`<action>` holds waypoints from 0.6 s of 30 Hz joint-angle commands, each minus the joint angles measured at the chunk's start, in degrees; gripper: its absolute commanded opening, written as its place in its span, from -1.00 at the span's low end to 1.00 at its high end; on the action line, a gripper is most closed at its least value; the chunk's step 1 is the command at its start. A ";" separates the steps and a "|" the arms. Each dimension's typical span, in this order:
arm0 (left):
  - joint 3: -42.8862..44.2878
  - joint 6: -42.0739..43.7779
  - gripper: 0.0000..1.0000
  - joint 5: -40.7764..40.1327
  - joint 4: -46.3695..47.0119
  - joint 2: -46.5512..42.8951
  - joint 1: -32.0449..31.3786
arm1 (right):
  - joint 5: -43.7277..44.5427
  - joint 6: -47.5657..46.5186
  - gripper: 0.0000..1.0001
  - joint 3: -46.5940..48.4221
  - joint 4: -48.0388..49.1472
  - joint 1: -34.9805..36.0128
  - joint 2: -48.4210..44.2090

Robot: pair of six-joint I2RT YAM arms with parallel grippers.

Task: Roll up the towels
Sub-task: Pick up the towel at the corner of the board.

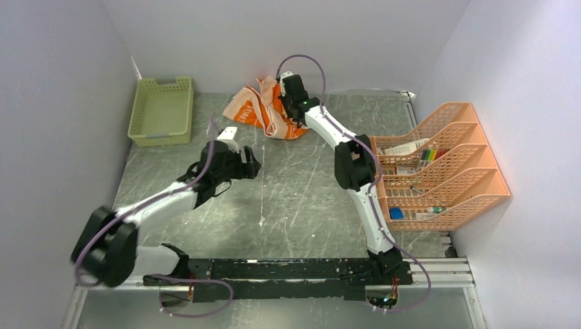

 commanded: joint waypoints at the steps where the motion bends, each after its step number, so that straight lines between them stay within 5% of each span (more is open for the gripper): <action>1: 6.46 0.17 0.65 2.85 15.24 16.34 0.28 | 3.40 2.74 -1.00 1.10 -3.27 -2.62 -3.94; 6: 23.70 2.60 0.62 8.62 18.23 37.19 -0.64 | 1.14 3.42 -1.00 -12.88 3.30 -5.57 -23.47; 11: 39.57 3.44 0.53 9.83 17.85 52.57 -1.54 | -2.68 3.31 -1.00 -16.80 1.47 -6.41 -38.64; 15: 61.73 9.30 0.51 7.45 6.80 66.89 -0.55 | -6.98 5.07 -1.00 -17.93 -0.47 -6.36 -47.62; 18: 86.06 12.71 0.51 4.31 -6.01 80.23 1.77 | -9.61 6.05 -1.00 -17.13 -1.79 -6.26 -52.19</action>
